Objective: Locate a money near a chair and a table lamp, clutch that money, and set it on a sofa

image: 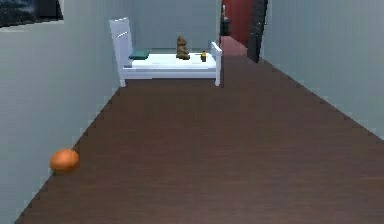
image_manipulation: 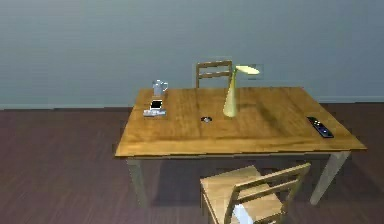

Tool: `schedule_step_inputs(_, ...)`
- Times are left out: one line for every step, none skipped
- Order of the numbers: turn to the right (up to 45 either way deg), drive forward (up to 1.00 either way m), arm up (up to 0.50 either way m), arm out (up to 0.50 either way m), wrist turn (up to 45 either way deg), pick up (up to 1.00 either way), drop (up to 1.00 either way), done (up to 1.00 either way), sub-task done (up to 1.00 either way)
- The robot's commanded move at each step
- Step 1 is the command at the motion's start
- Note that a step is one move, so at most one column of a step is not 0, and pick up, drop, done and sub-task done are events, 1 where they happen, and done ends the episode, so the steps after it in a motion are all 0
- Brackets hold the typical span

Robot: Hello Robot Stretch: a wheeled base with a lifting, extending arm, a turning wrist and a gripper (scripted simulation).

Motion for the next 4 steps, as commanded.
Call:
schedule_step_inputs(39.0,0.00,0.00,0.00,0.0,0.00,0.00,0.00,0.00)
schedule_step_inputs(0.0,0.30,0.00,0.00,0.0,0.00,0.00,0.00,0.00)
schedule_step_inputs(-33.0,0.00,0.00,0.00,0.0,0.00,0.00,0.00,0.00)
schedule_step_inputs(-3.0,0.00,0.00,0.00,0.0,0.00,0.00,0.00,0.00)
